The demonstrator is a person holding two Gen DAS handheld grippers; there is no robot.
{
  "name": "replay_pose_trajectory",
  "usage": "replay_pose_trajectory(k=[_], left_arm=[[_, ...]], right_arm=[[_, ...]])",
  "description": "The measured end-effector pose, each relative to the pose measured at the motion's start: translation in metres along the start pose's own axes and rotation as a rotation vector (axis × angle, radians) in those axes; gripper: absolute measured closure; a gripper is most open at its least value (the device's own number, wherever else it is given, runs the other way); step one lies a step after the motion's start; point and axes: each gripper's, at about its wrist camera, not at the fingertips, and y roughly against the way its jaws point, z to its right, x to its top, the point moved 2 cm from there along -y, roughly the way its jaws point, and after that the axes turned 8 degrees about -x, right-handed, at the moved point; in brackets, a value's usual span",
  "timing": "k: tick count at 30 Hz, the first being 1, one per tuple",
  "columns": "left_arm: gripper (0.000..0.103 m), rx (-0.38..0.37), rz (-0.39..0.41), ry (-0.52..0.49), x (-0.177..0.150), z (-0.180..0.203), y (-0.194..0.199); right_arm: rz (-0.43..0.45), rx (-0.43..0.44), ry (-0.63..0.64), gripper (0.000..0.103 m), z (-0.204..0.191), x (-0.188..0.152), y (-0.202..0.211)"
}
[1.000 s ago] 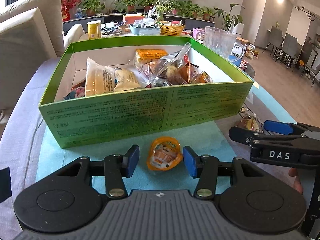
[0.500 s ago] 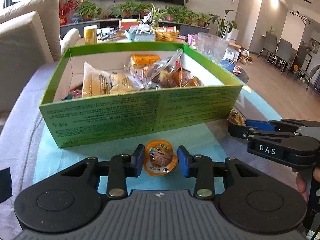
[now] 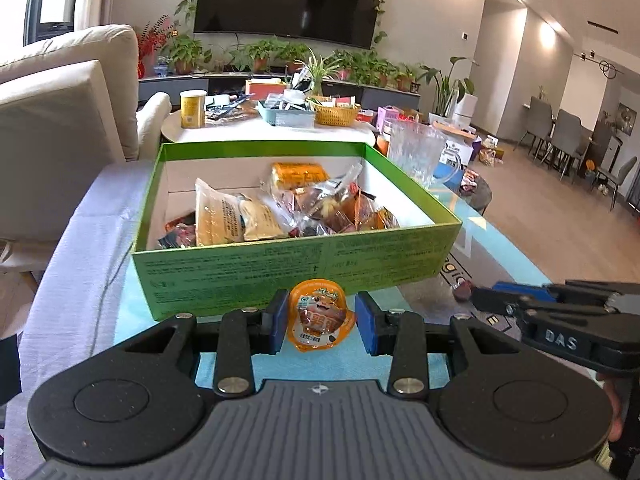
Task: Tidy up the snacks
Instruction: 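Grasp the orange jelly cup with the left tool while the right tool grasps the clear wrapped pastry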
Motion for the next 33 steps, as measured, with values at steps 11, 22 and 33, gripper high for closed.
replay_pose_trajectory(k=[11, 22, 33], left_arm=[[0.070, 0.021, 0.004, 0.016, -0.001, -0.004, 0.005], [0.070, 0.031, -0.017, 0.029, -0.004, -0.008, -0.001], [0.070, 0.026, -0.008, 0.037, -0.002, -0.010, 0.002]], right_arm=[[0.030, -0.044, 0.078, 0.040, -0.001, -0.013, -0.013], [-0.069, -0.010, 0.097, 0.041, -0.018, -0.030, -0.033], [-0.047, 0.023, 0.070, 0.048, -0.019, -0.020, -0.024]])
